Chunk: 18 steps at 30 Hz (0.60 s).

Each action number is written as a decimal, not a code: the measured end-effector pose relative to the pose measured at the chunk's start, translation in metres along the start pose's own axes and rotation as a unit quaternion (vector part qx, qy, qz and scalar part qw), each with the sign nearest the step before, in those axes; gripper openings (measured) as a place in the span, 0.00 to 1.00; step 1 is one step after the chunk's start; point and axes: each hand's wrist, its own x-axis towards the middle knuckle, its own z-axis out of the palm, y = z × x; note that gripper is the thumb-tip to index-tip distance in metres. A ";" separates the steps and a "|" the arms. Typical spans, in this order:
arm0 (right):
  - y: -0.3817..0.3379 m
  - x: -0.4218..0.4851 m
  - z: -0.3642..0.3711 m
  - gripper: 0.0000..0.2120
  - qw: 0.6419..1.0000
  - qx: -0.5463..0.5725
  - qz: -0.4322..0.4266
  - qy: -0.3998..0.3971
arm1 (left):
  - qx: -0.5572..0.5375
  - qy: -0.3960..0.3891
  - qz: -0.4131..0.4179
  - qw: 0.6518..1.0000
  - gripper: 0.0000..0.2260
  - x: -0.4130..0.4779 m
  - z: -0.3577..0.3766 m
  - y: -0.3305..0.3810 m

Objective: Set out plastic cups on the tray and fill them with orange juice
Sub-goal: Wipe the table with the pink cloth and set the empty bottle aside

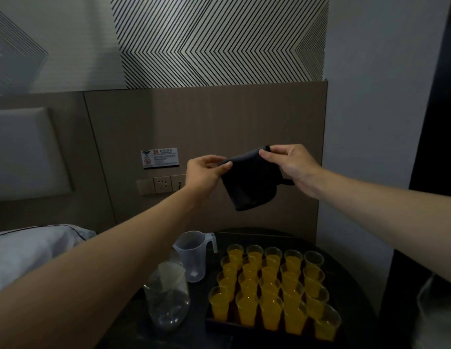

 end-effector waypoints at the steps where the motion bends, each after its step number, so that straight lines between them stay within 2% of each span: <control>1: 0.000 0.001 0.000 0.10 1.000 0.003 0.002 -0.004 | 0.011 0.000 0.012 1.000 0.06 0.000 -0.001 0.001; 3: -0.001 0.003 0.002 0.09 1.000 0.026 0.001 -0.010 | 0.023 0.004 0.024 0.999 0.05 0.002 -0.001 0.002; 6: -0.002 0.006 0.004 0.07 0.998 0.055 0.004 -0.030 | 0.025 -0.010 0.020 0.999 0.10 0.007 -0.003 0.000; 10: -0.001 0.008 0.008 0.08 0.995 0.063 0.006 -0.080 | -0.046 -0.025 -0.031 0.998 0.10 0.008 -0.003 -0.001; 13: -0.001 0.006 0.015 0.07 0.993 0.090 0.012 -0.076 | -0.079 -0.019 -0.055 0.995 0.12 0.005 0.000 -0.001; 16: 0.003 0.005 0.019 0.05 0.995 0.074 0.026 -0.065 | -0.089 -0.018 -0.048 0.995 0.12 0.001 0.000 -0.004; 18: 0.008 0.006 0.021 0.05 0.996 0.047 0.030 -0.069 | -0.046 -0.006 -0.021 0.999 0.11 -0.001 -0.003 -0.005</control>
